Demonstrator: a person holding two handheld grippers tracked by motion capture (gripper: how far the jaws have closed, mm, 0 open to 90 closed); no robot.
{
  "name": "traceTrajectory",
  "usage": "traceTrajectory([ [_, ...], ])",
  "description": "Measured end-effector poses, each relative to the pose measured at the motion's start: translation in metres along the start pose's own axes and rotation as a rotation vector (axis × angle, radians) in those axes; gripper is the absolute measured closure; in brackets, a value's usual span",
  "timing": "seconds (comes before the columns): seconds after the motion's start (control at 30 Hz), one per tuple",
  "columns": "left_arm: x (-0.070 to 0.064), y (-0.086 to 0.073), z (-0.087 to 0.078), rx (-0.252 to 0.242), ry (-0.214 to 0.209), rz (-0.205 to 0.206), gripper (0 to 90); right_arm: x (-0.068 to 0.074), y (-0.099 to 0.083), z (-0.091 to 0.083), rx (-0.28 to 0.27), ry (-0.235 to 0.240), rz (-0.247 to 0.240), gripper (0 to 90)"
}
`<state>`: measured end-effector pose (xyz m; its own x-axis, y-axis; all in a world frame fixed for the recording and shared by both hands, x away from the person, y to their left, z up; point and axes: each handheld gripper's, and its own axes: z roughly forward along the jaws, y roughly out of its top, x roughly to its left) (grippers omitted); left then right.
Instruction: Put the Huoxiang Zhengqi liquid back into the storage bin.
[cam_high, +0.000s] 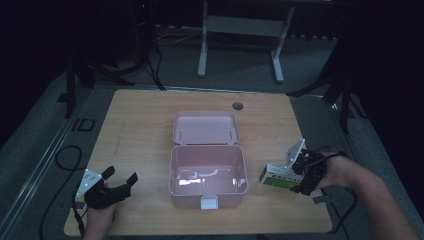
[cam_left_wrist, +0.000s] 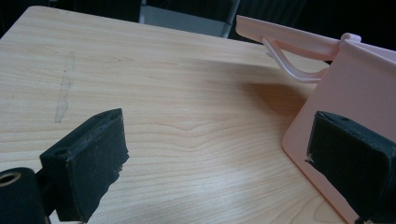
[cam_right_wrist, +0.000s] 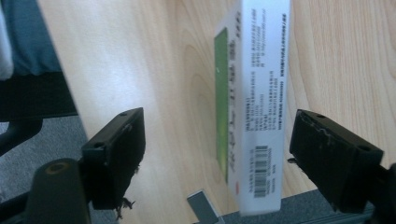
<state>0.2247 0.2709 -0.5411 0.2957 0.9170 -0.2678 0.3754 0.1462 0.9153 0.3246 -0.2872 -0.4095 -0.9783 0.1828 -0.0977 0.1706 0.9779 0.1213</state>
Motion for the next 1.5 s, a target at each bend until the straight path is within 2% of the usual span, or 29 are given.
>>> traceTrajectory([
  [0.27,0.001,0.0,0.0,0.0,-0.002,-0.002,5.1,-0.019,-0.001,0.028,0.024,0.016,0.015,23.6],
  [0.37,0.0,0.0,0.001,0.0,-0.004,0.0,5.1,-0.024,0.003,0.035,0.037,0.025,0.009,28.5],
  [0.5,0.001,0.0,0.0,0.0,-0.003,-0.001,5.1,-0.03,0.009,0.042,0.077,0.034,-0.001,33.1],
  [0.73,0.001,0.0,0.0,0.001,-0.004,-0.002,5.1,-0.035,0.016,0.046,0.133,0.049,-0.019,43.3],
  [1.0,0.001,0.0,0.0,-0.003,-0.004,0.004,5.1,-0.037,0.02,0.049,0.159,0.061,-0.037,60.5],
  [1.2,0.0,0.0,0.0,0.0,0.003,0.006,5.1,-0.04,0.019,0.049,0.153,0.09,-0.042,62.0],
  [1.5,0.0,0.0,0.0,-0.002,0.005,0.007,5.1,-0.039,0.019,0.048,0.164,0.083,-0.073,62.2],
])
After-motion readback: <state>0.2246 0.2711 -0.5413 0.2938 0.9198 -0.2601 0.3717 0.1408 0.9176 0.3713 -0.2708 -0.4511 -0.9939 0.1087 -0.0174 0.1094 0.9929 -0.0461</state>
